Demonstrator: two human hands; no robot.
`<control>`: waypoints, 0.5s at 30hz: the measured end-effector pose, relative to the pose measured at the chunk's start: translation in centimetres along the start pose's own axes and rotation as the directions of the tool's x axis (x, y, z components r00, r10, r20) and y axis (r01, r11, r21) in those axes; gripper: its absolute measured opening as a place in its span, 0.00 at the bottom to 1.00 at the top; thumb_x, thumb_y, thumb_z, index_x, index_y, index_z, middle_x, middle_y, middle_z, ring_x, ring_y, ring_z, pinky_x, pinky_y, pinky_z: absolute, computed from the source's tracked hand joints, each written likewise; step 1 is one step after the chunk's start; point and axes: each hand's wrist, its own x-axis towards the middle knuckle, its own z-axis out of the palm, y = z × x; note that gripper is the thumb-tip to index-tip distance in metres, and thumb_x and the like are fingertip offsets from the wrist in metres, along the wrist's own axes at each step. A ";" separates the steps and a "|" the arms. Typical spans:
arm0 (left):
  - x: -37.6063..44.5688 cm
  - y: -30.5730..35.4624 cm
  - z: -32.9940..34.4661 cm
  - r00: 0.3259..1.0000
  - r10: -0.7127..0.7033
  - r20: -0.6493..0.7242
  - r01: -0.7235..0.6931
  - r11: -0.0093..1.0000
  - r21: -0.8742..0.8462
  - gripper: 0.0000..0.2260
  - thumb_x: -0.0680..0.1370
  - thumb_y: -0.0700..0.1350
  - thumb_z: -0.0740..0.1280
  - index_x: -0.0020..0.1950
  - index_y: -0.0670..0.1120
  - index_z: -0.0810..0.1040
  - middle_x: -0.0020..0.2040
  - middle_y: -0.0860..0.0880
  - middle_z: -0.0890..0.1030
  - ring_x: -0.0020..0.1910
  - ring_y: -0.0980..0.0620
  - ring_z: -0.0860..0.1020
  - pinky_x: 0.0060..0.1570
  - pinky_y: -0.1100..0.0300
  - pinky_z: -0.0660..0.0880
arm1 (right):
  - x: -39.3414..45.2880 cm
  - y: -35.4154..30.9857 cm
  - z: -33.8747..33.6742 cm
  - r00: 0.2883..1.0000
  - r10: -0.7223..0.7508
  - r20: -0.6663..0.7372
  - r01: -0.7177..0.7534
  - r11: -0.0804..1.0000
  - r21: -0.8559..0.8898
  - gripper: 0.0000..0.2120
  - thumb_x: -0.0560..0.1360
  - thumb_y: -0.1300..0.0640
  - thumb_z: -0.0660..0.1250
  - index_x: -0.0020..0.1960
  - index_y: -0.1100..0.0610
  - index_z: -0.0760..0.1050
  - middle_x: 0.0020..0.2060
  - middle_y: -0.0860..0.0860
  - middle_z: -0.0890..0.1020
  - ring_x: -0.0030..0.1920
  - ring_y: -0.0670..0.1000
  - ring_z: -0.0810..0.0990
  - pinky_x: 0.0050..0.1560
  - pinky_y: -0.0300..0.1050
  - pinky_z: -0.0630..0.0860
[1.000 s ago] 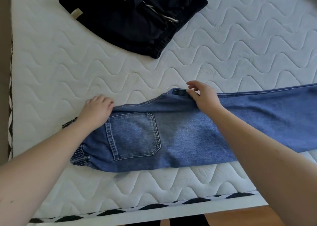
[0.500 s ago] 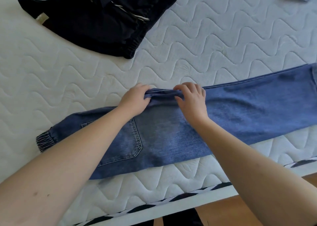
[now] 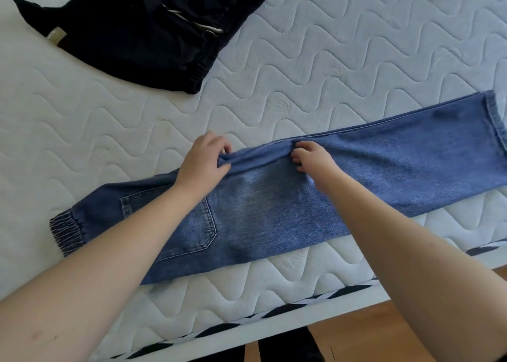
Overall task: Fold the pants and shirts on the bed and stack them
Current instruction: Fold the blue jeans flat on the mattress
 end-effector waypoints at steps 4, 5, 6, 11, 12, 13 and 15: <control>-4.3 1.0 1.6 0.972 0.219 0.089 -0.232 0.958 0.168 0.11 0.63 0.34 0.74 0.42 0.42 0.78 0.41 0.44 0.76 0.42 0.42 0.75 0.41 0.50 0.74 | -1.6 0.6 0.4 0.989 -0.066 -0.129 0.062 0.997 -0.039 0.12 0.79 0.47 0.62 0.55 0.53 0.75 0.47 0.51 0.83 0.50 0.52 0.81 0.50 0.50 0.78; -5.0 1.1 2.3 0.971 0.212 0.113 -0.232 0.948 0.219 0.11 0.64 0.35 0.74 0.43 0.42 0.78 0.42 0.44 0.77 0.41 0.41 0.76 0.41 0.50 0.74 | -2.3 0.8 0.8 0.979 -0.101 -0.179 0.086 0.992 -0.090 0.12 0.79 0.44 0.62 0.52 0.53 0.75 0.45 0.50 0.83 0.47 0.52 0.81 0.43 0.46 0.75; -5.6 1.0 3.1 0.973 0.181 0.142 -0.213 0.941 0.263 0.11 0.65 0.37 0.75 0.45 0.42 0.80 0.43 0.44 0.78 0.43 0.41 0.77 0.43 0.49 0.74 | -3.1 0.9 1.3 0.969 -0.124 -0.212 0.099 0.987 -0.124 0.13 0.78 0.42 0.62 0.48 0.52 0.74 0.42 0.49 0.82 0.43 0.50 0.80 0.37 0.43 0.72; -7.6 0.5 5.4 0.976 0.052 0.212 -0.107 0.961 0.254 0.16 0.75 0.43 0.68 0.62 0.42 0.78 0.60 0.44 0.78 0.57 0.42 0.76 0.60 0.48 0.71 | -6.2 1.3 5.4 0.918 -0.369 -0.146 0.281 0.864 -0.419 0.10 0.78 0.47 0.64 0.45 0.53 0.72 0.42 0.49 0.79 0.44 0.52 0.76 0.43 0.48 0.71; -7.7 0.3 5.3 0.975 0.057 0.216 -0.108 0.966 0.234 0.16 0.76 0.43 0.67 0.64 0.42 0.78 0.62 0.44 0.78 0.60 0.42 0.76 0.62 0.49 0.70 | -6.5 1.6 6.1 0.849 -0.524 -0.074 0.416 0.747 -0.519 0.07 0.78 0.50 0.65 0.50 0.54 0.74 0.47 0.50 0.80 0.49 0.53 0.76 0.50 0.49 0.71; -7.9 -0.1 5.1 0.972 0.071 0.223 -0.122 0.968 0.221 0.17 0.77 0.43 0.67 0.65 0.43 0.77 0.64 0.44 0.77 0.62 0.43 0.75 0.64 0.49 0.69 | -6.5 1.9 6.8 0.768 -0.640 0.023 0.528 0.612 -0.589 0.08 0.78 0.54 0.65 0.56 0.54 0.76 0.54 0.51 0.79 0.56 0.54 0.75 0.58 0.49 0.68; -8.4 -1.1 4.4 0.965 0.151 0.214 -0.199 0.954 0.224 0.19 0.76 0.42 0.68 0.67 0.44 0.76 0.65 0.45 0.76 0.63 0.44 0.75 0.67 0.49 0.68 | -6.1 2.8 7.5 0.674 -0.695 0.251 0.652 0.401 -0.643 0.19 0.78 0.55 0.65 0.69 0.55 0.72 0.67 0.52 0.74 0.69 0.55 0.69 0.70 0.50 0.60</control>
